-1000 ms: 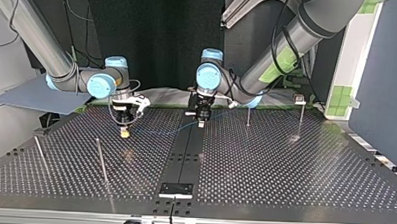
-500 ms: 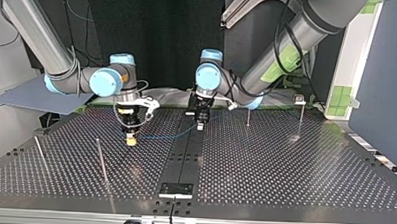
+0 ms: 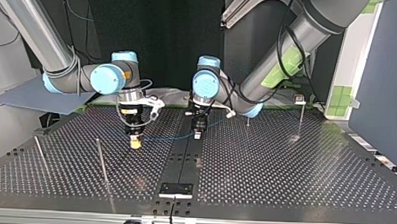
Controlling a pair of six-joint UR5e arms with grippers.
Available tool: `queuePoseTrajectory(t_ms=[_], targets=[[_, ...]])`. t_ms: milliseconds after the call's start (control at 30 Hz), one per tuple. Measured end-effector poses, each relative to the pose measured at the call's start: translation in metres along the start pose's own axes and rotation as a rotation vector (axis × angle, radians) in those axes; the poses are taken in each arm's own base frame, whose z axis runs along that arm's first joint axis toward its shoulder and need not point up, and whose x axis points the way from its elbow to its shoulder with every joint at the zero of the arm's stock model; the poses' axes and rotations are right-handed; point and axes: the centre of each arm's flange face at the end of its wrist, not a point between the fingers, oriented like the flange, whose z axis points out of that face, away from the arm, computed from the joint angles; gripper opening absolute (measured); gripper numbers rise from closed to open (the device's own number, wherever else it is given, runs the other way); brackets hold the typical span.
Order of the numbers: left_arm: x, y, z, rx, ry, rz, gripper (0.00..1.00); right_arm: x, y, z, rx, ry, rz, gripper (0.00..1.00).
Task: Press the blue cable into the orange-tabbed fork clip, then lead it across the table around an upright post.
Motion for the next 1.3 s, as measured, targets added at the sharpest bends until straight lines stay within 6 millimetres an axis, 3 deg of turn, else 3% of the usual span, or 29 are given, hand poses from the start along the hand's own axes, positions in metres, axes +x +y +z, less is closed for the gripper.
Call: queuePoseTrajectory(t_ms=[500,933,1300], targets=[[-0.006,0.004,0.007,-0.002,-0.015,-0.022,0.00,0.044,-0.010,-0.002,0.014,0.072,0.003,0.00],[-0.032,-0.007,0.022,0.022,-0.064,-0.094,0.00,0.084,-0.013,-0.001,0.018,0.138,0.008,0.00],[-0.033,-0.017,0.018,0.040,-0.060,-0.098,0.00,0.112,-0.006,-0.003,0.009,0.172,0.013,0.00]])
